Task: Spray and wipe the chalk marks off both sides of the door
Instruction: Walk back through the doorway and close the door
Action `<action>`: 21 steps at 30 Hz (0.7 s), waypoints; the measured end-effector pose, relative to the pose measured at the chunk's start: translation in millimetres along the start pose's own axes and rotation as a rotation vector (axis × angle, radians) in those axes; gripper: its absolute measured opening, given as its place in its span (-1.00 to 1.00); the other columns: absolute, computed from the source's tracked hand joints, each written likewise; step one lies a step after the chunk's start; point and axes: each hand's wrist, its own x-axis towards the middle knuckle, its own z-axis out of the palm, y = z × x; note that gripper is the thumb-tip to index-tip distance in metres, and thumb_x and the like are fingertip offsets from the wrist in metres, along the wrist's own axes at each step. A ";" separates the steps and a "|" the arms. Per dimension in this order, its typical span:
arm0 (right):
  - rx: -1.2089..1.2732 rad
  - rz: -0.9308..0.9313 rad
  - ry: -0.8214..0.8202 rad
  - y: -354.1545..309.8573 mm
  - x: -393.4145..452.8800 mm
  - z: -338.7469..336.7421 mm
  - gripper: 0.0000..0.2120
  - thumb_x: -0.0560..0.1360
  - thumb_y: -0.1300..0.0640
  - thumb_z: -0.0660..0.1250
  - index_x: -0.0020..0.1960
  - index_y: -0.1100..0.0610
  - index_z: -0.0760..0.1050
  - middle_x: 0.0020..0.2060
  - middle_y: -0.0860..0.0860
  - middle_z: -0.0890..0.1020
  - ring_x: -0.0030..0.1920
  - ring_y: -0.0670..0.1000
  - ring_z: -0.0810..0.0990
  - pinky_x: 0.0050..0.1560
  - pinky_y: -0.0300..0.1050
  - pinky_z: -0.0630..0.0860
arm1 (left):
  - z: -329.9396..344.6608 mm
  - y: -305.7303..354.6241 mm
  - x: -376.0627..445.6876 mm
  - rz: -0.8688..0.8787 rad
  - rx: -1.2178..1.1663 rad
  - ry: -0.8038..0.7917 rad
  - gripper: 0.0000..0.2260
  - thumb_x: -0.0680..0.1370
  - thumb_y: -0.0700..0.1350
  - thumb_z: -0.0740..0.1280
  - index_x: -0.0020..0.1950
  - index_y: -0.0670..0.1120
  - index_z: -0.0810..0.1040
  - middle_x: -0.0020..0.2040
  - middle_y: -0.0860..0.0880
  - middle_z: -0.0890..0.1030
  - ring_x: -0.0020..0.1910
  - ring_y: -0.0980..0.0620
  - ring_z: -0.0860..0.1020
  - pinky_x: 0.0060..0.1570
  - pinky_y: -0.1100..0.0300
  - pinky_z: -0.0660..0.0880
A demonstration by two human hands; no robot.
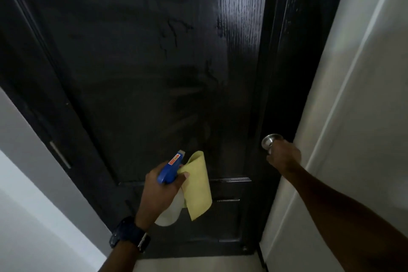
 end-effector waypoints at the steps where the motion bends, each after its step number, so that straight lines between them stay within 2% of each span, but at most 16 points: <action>1: 0.009 0.005 0.008 2.4 -7.2 -0.8 -0.62 0.46 0.00 0.51 0.23 0.05 0.57 0.09 0.02 0.67 0.12 0.06 0.66 0.03 -0.07 0.57 | -3.1 1.7 -3.7 0.015 -0.006 0.006 -0.75 0.46 -0.27 0.49 0.05 -0.02 0.57 -0.14 0.04 0.61 -0.22 0.22 0.58 -0.19 0.43 0.48; 4: 0.097 0.042 0.018 8.6 -37.5 -1.0 -0.50 0.45 -0.03 0.52 0.32 0.10 0.48 0.12 0.04 0.66 0.14 0.08 0.64 0.08 -0.02 0.58 | -14.3 7.0 -19.6 0.048 -0.018 -0.003 -0.72 0.46 -0.27 0.50 0.00 0.08 0.56 -0.17 0.02 0.62 -0.23 0.14 0.59 -0.22 0.41 0.49; 6: 0.136 0.049 0.002 17.2 -58.4 -2.3 -0.39 0.44 -0.21 0.48 0.34 0.09 0.44 0.14 0.05 0.64 0.16 0.11 0.63 0.11 0.01 0.59 | -23.2 9.7 -32.7 0.063 -0.024 -0.008 -0.74 0.46 -0.27 0.50 0.01 0.04 0.58 -0.20 0.05 0.62 -0.26 0.18 0.58 -0.25 0.44 0.47; 8: 0.145 0.082 -0.042 31.4 -78.8 -3.2 -0.28 0.38 -0.43 0.36 0.32 0.05 0.45 0.10 0.05 0.63 0.13 0.13 0.62 0.11 0.06 0.59 | -34.5 11.6 -46.7 0.075 -0.033 -0.016 -0.76 0.46 -0.26 0.50 0.02 0.00 0.59 -0.22 0.10 0.62 -0.29 0.18 0.57 -0.27 0.45 0.45; 10: 0.203 0.104 -0.047 49.1 -99.1 -10.6 -0.23 0.34 -0.51 0.30 0.28 0.06 0.46 0.07 0.07 0.62 0.09 0.16 0.61 0.10 0.09 0.60 | -46.1 13.7 -63.1 0.081 -0.021 -0.028 -0.77 0.46 -0.23 0.51 0.02 0.00 0.59 -0.21 0.12 0.62 -0.29 0.16 0.57 -0.27 0.45 0.46; 13: 0.561 0.142 0.103 69.1 -133.5 -35.1 -0.21 0.37 -0.41 0.42 0.31 0.17 0.41 0.12 0.14 0.59 0.10 0.18 0.59 0.08 0.08 0.58 | -64.0 20.3 -93.0 0.073 -0.031 -0.028 -0.77 0.46 -0.20 0.51 0.02 0.05 0.58 -0.20 0.09 0.63 -0.24 0.14 0.59 -0.23 0.42 0.48; 15: 0.868 0.169 0.216 78.0 -156.7 -51.9 -0.22 0.39 -0.38 0.42 0.31 0.19 0.39 0.14 0.14 0.57 0.11 0.13 0.57 0.04 0.00 0.51 | -75.5 26.4 -113.9 0.061 -0.040 -0.034 -0.76 0.46 -0.21 0.50 0.01 0.06 0.57 -0.16 0.22 0.63 -0.22 0.16 0.60 -0.22 0.43 0.48; 17: 1.118 0.150 0.285 86.6 -177.1 -62.5 -0.22 0.43 -0.35 0.39 0.40 0.18 0.33 0.24 0.14 0.51 0.19 0.10 0.52 0.12 -0.02 0.48 | -84.3 32.2 -135.9 0.047 -0.047 -0.064 -0.75 0.46 -0.23 0.50 0.01 0.06 0.56 -0.17 0.29 0.61 -0.22 0.21 0.59 -0.21 0.45 0.47; 19: 1.313 0.048 0.235 90.1 -197.9 -69.0 -0.31 0.49 -0.33 0.35 0.34 0.20 0.39 0.18 0.21 0.53 0.16 0.10 0.52 0.17 0.03 0.47 | -90.8 38.1 -158.4 0.038 -0.055 -0.095 -0.74 0.46 -0.24 0.50 0.01 0.06 0.55 -0.16 0.29 0.61 -0.21 0.23 0.59 -0.19 0.46 0.47; 21: 1.387 -0.048 0.150 91.9 -221.2 -71.8 -0.38 0.48 -0.39 0.30 0.11 0.19 0.52 0.01 0.27 0.57 0.01 0.12 0.56 0.10 0.09 0.49 | -95.7 45.6 -182.2 0.027 -0.076 -0.106 -0.73 0.45 -0.25 0.50 0.01 0.05 0.56 -0.14 0.18 0.64 -0.17 0.23 0.60 -0.16 0.47 0.47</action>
